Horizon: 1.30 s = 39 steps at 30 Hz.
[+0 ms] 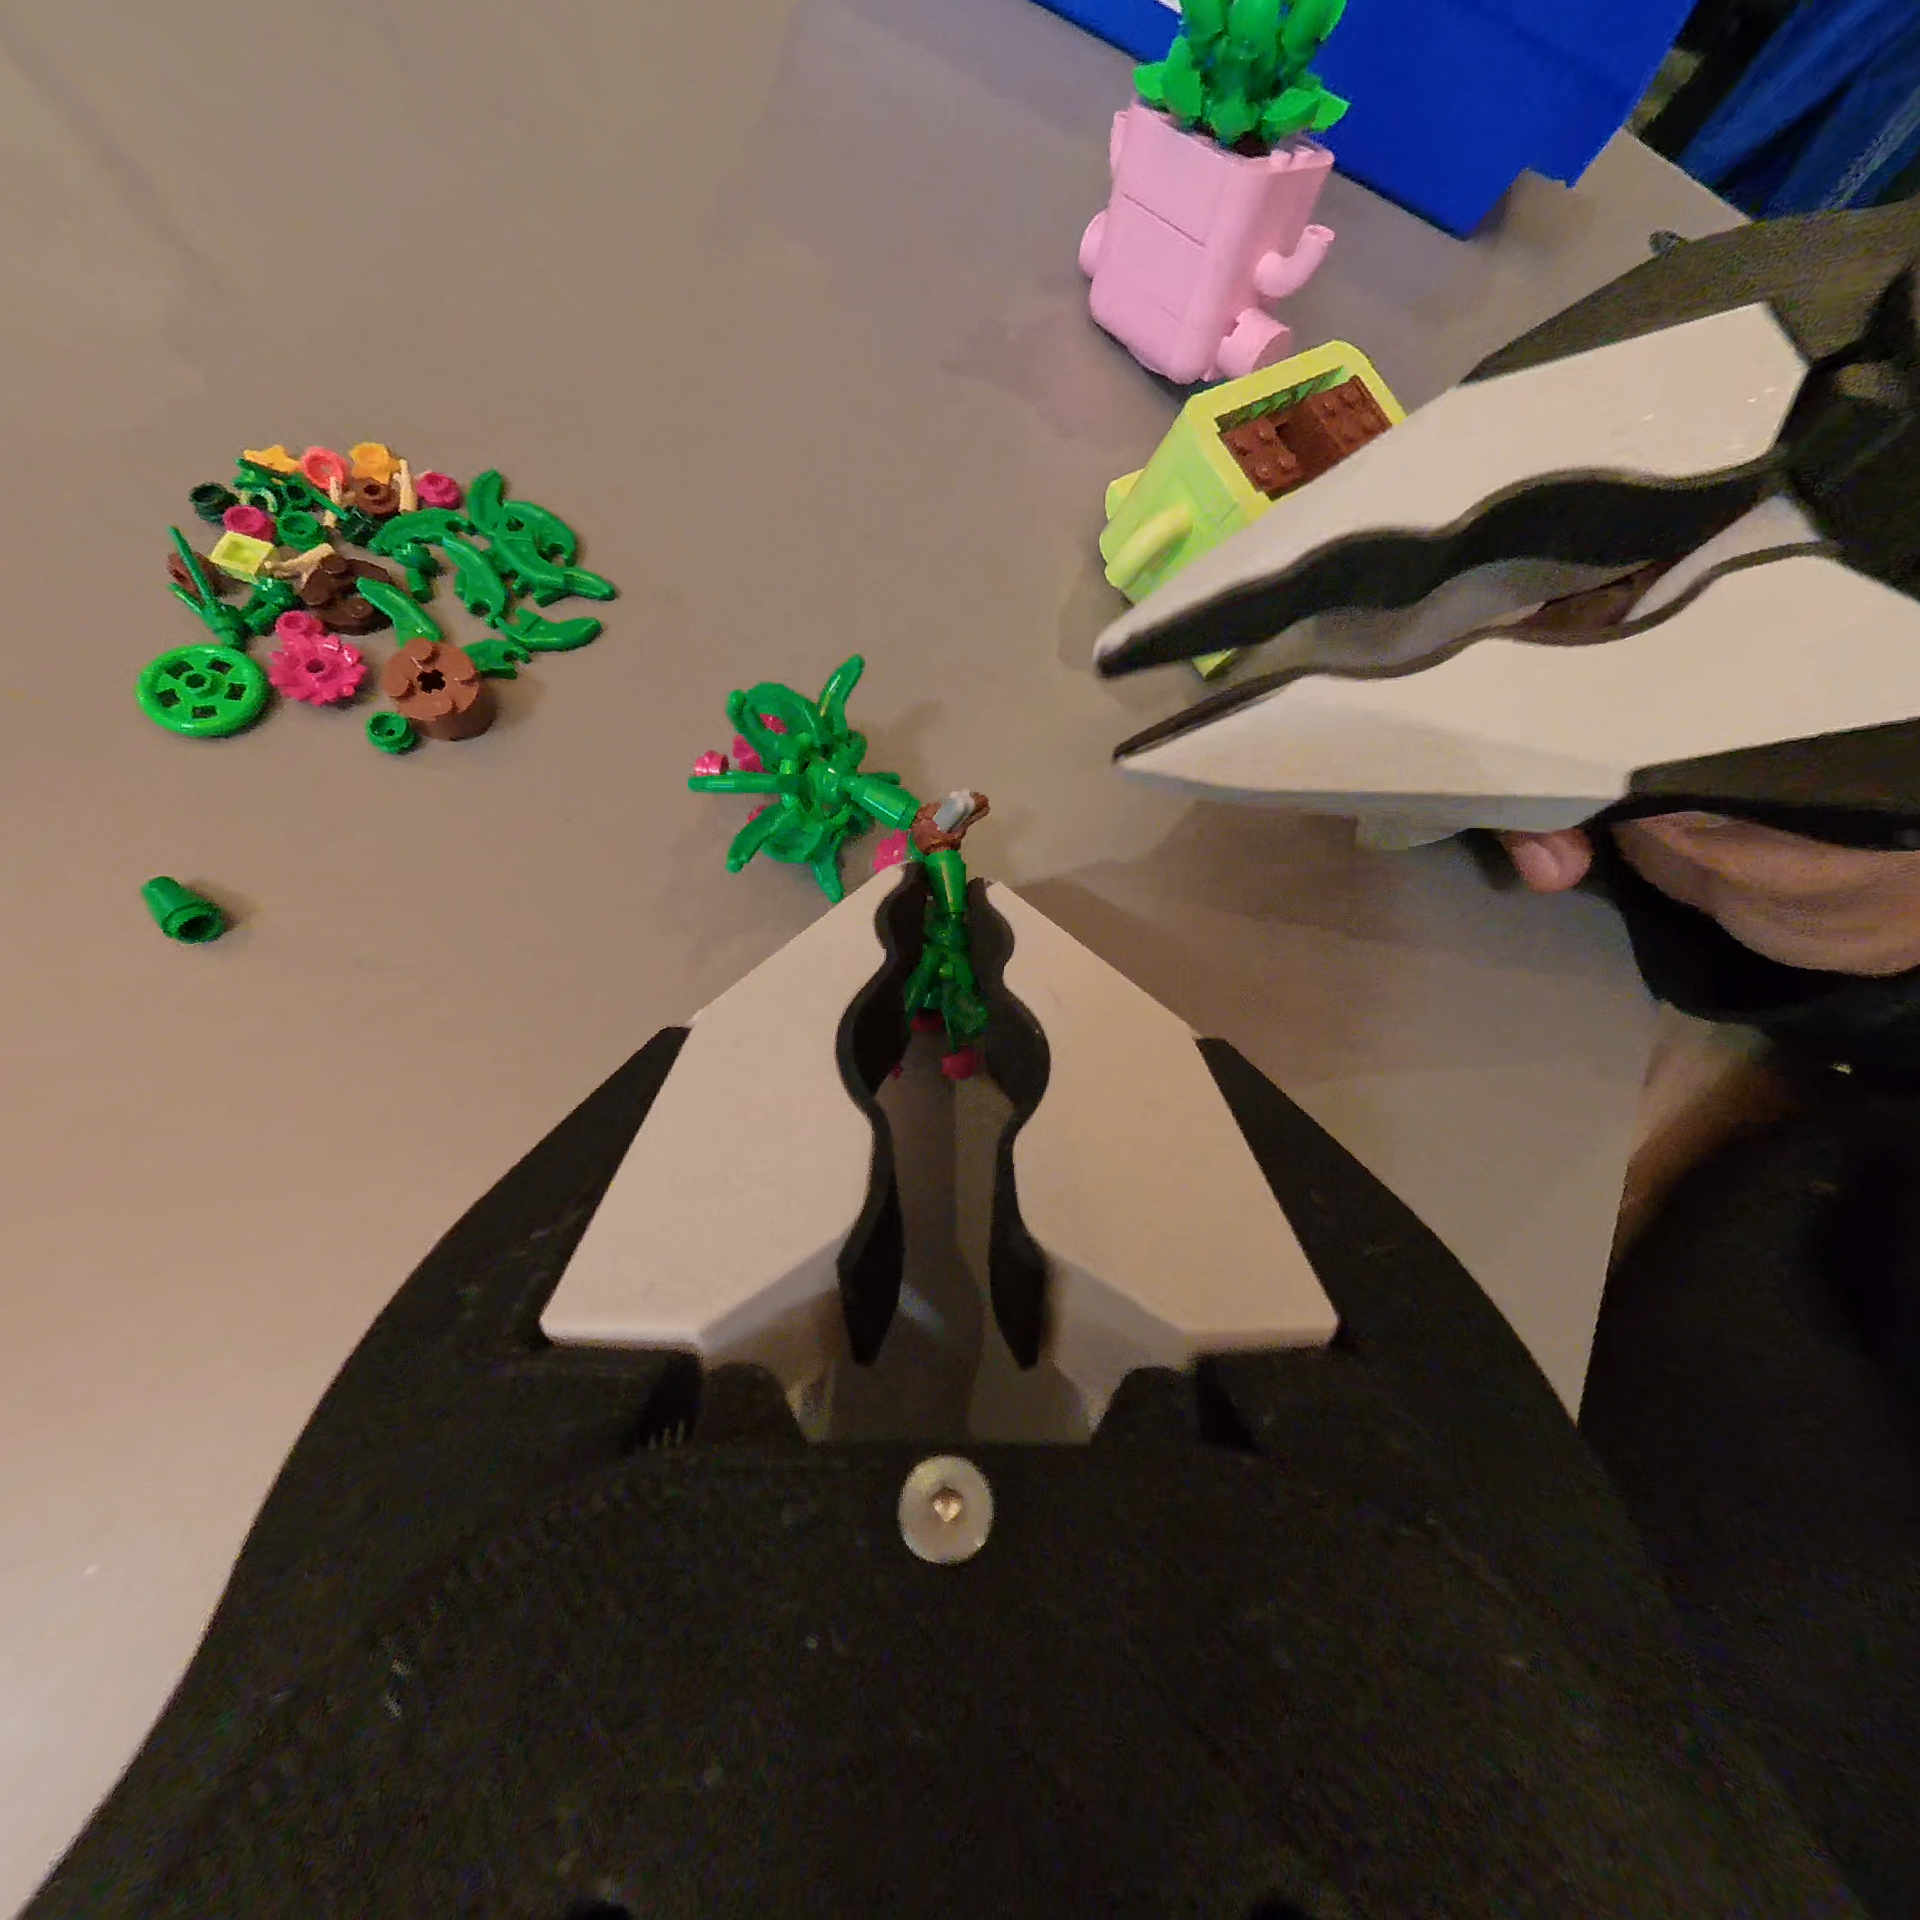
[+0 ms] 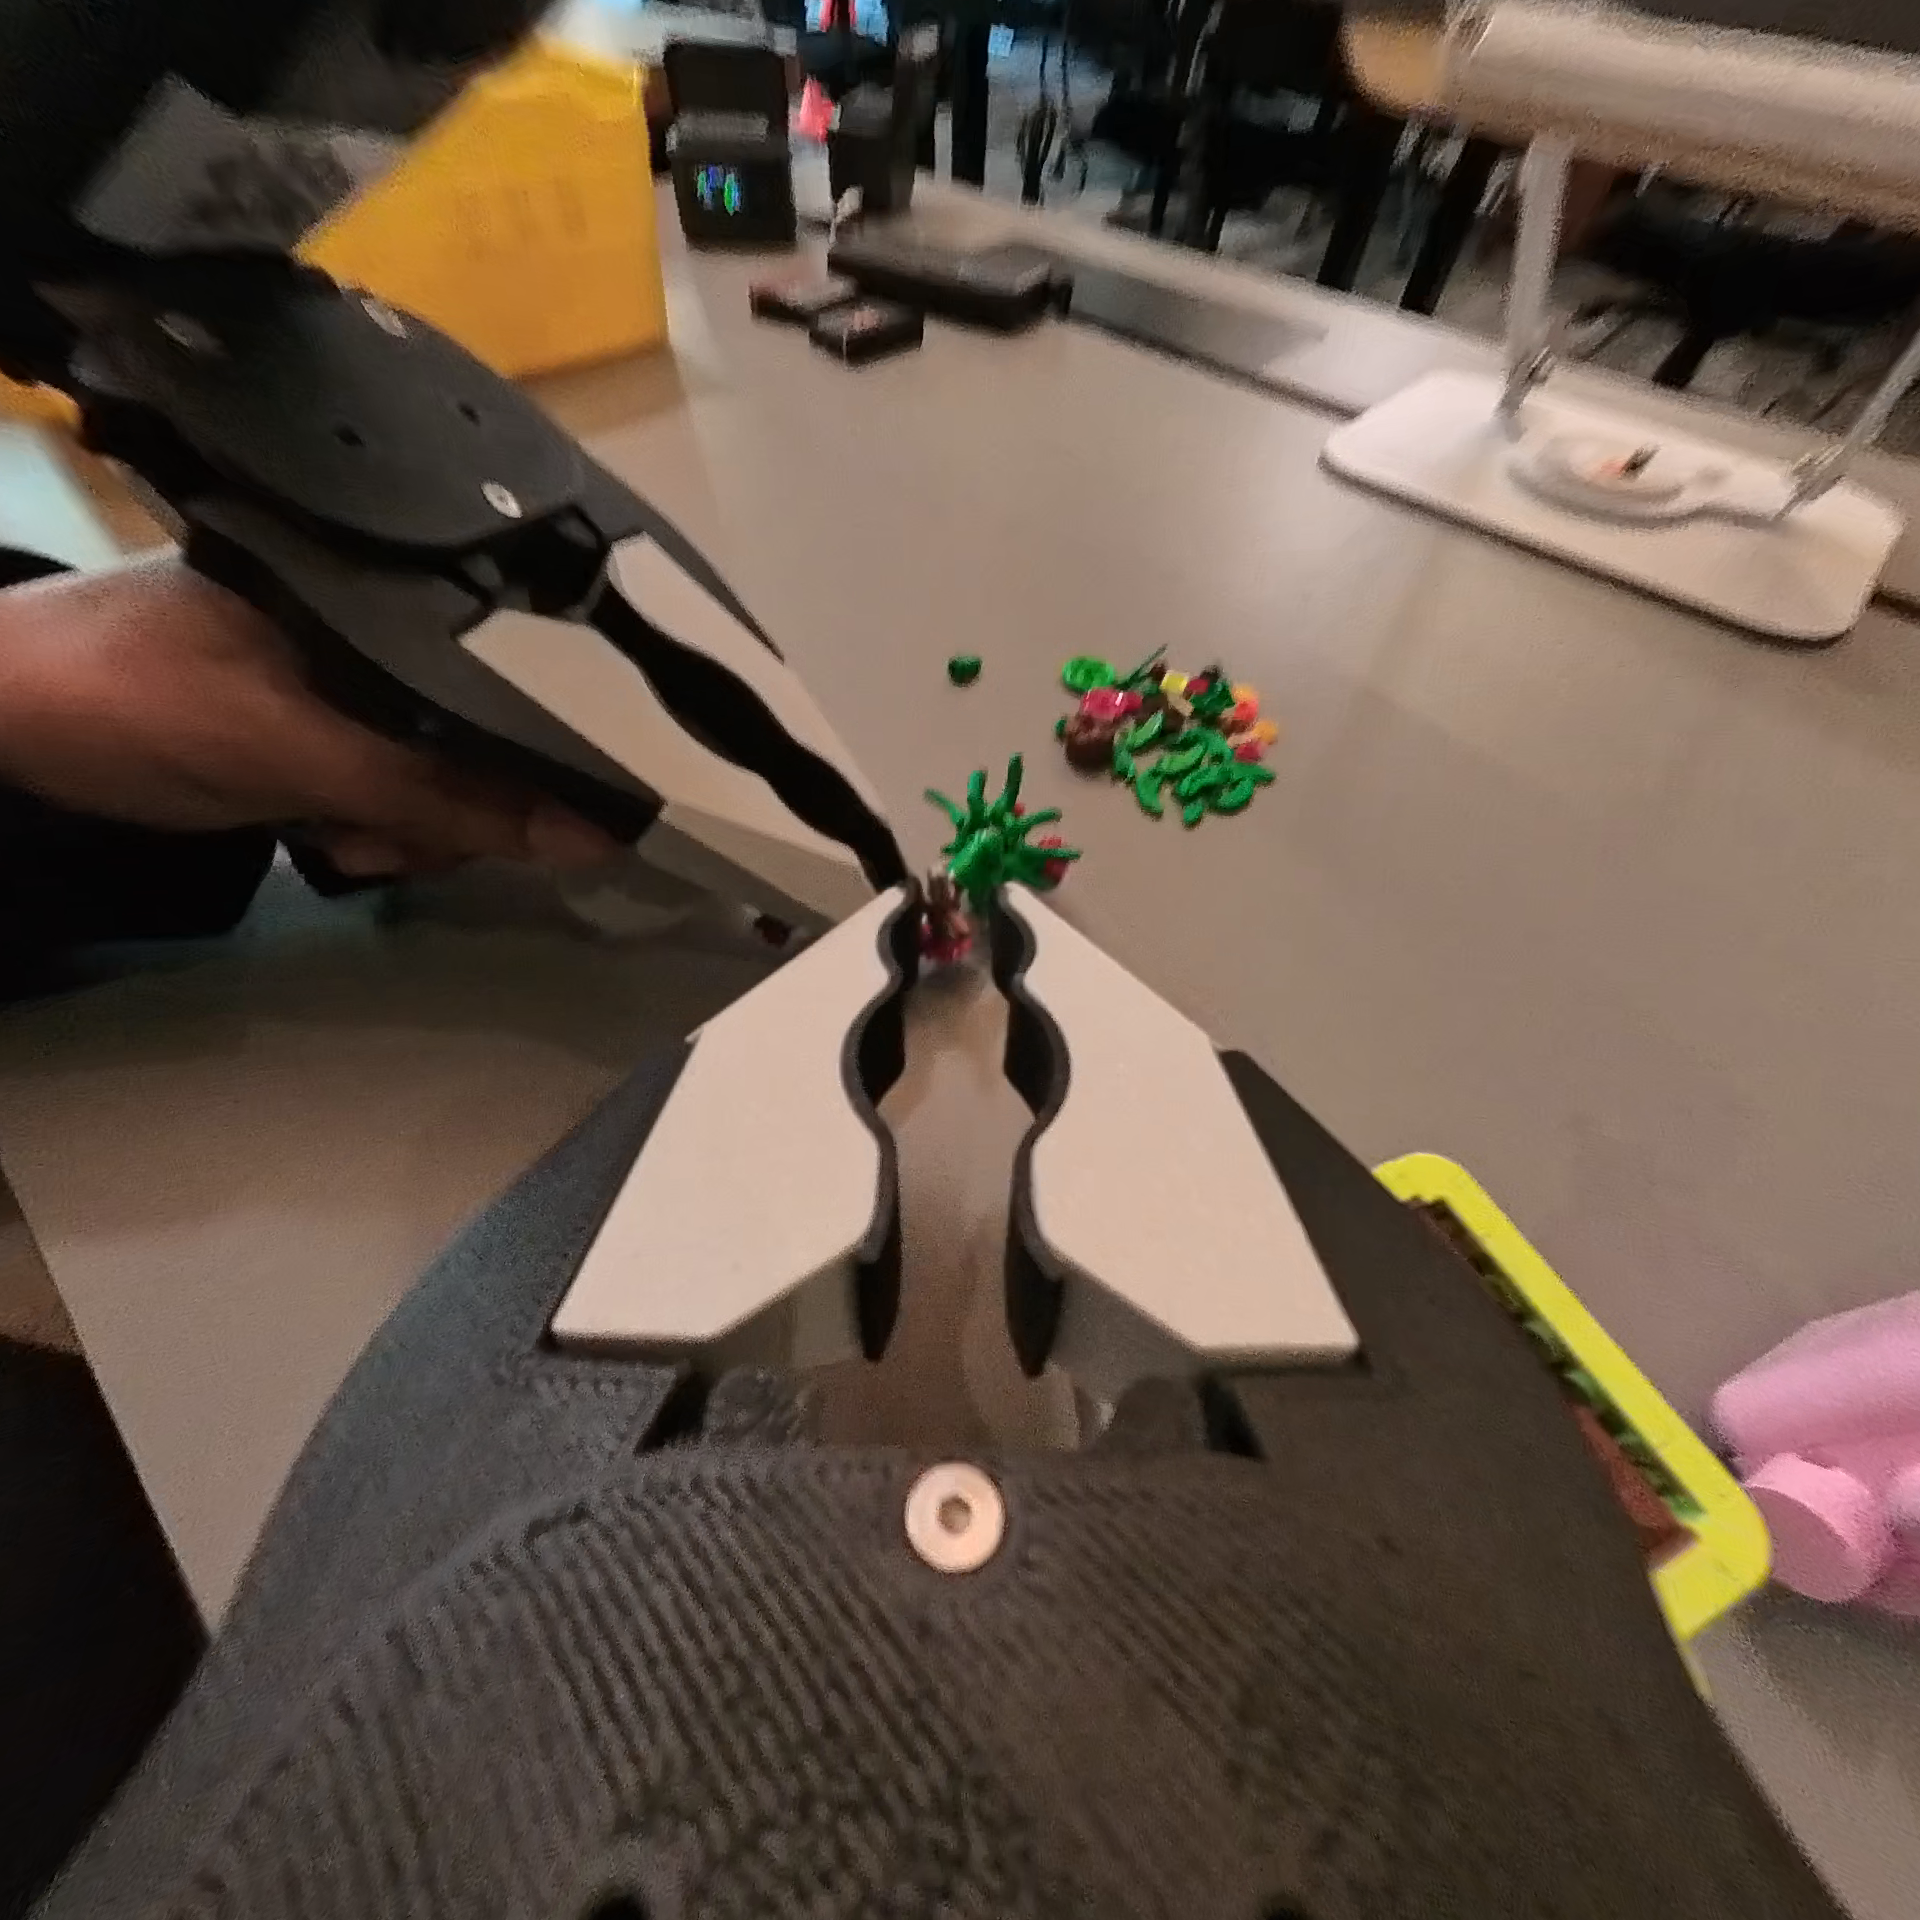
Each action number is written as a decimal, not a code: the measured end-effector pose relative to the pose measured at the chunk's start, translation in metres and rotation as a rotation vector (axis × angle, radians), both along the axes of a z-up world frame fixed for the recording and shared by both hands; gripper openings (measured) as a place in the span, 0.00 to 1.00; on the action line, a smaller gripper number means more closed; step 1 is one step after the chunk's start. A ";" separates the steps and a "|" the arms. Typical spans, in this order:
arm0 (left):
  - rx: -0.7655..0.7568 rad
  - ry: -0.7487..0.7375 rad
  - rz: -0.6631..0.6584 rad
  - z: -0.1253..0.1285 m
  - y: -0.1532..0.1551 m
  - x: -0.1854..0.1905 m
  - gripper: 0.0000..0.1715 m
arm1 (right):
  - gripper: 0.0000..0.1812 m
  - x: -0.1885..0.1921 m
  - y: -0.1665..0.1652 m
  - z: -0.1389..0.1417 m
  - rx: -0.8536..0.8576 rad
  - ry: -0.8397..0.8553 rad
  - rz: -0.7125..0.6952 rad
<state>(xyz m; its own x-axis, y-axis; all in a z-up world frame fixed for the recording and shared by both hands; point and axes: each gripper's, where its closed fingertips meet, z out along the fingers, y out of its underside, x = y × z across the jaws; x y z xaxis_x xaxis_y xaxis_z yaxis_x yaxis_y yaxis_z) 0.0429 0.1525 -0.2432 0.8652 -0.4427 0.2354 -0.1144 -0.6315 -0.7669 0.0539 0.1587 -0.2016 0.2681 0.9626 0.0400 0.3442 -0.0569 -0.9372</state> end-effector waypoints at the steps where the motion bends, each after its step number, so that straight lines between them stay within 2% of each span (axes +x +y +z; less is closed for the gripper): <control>1: 0.013 0.010 0.000 0.001 0.000 -0.001 0.02 | 0.06 -0.001 0.000 -0.007 -0.026 -0.038 0.008; 6: 0.126 0.068 -0.010 0.014 0.000 -0.002 0.01 | 0.08 -0.002 -0.002 -0.012 -0.146 -0.046 0.055; 11: 0.195 0.089 -0.031 0.025 -0.001 0.006 0.01 | 0.09 -0.001 -0.007 -0.005 -0.123 -0.004 0.082; 18: 0.198 0.068 -0.062 0.027 -0.004 0.018 0.01 | 0.08 0.001 -0.005 0.005 -0.051 0.046 0.060; 25: 0.196 0.041 -0.059 0.028 -0.004 0.020 0.01 | 0.07 0.000 -0.006 0.003 -0.064 0.037 0.068; 39: 0.229 0.082 -0.031 0.031 -0.002 0.017 0.01 | 0.04 0.001 -0.005 0.004 -0.095 0.046 0.076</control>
<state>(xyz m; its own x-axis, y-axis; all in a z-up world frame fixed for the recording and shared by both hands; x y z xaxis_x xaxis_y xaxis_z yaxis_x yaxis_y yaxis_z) 0.0596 0.1506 -0.2122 0.8623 -0.5035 0.0549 -0.1994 -0.4371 -0.8770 0.0545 0.1535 -0.1978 0.1936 0.9791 -0.0631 0.3079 -0.1217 -0.9436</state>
